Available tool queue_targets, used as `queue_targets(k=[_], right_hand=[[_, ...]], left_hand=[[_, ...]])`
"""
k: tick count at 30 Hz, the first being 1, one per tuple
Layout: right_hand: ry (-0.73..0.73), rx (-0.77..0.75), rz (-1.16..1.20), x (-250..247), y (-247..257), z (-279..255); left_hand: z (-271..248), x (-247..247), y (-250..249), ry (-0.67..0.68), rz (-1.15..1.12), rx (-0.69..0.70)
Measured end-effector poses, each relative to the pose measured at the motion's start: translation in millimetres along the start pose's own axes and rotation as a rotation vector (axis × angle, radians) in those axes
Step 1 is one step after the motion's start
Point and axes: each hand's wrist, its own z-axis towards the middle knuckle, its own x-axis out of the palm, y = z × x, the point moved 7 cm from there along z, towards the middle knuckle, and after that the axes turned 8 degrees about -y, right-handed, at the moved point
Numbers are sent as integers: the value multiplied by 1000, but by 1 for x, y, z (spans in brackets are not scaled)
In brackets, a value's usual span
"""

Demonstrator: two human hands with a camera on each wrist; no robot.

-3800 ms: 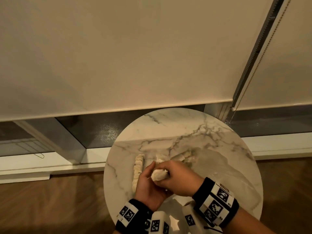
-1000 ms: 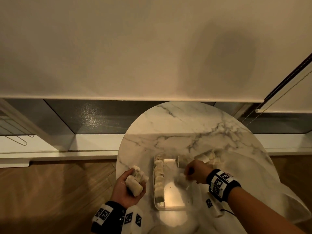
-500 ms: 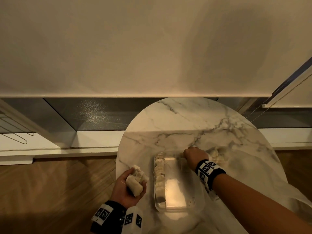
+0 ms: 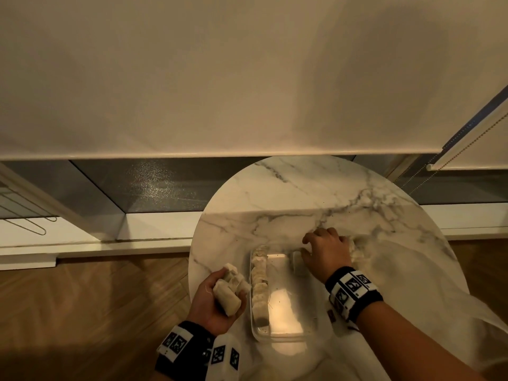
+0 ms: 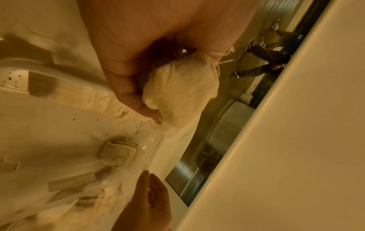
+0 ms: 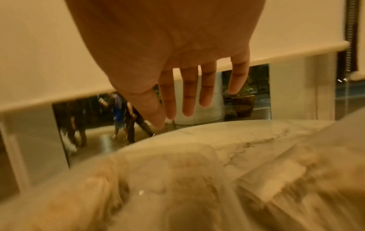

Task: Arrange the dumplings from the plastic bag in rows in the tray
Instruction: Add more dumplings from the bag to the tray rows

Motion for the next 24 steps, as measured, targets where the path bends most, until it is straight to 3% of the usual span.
queue_targets(k=[3,5,7,10,16,20,24], right_hand=[[-47,73,511,-20,6,-18],[74,83,816,-31,25,-36],[164,1,954,-45,50,-55],[188,-93,983,-50,73,-77],[5,-79,946,-48,69,-90],[-13,52,970,-44,60,-89],[28,73,1058,-40,60,-90]], left_hand=[[-9,13,4,42,3,21],[-11,20,9,60,14,38],[-13,26,13,87,15,42],[-19,38,22,134,58,31],[-30,53,30,193,91,52],[-29,51,34,151,101,34],[-25,45,37,114,98,9]])
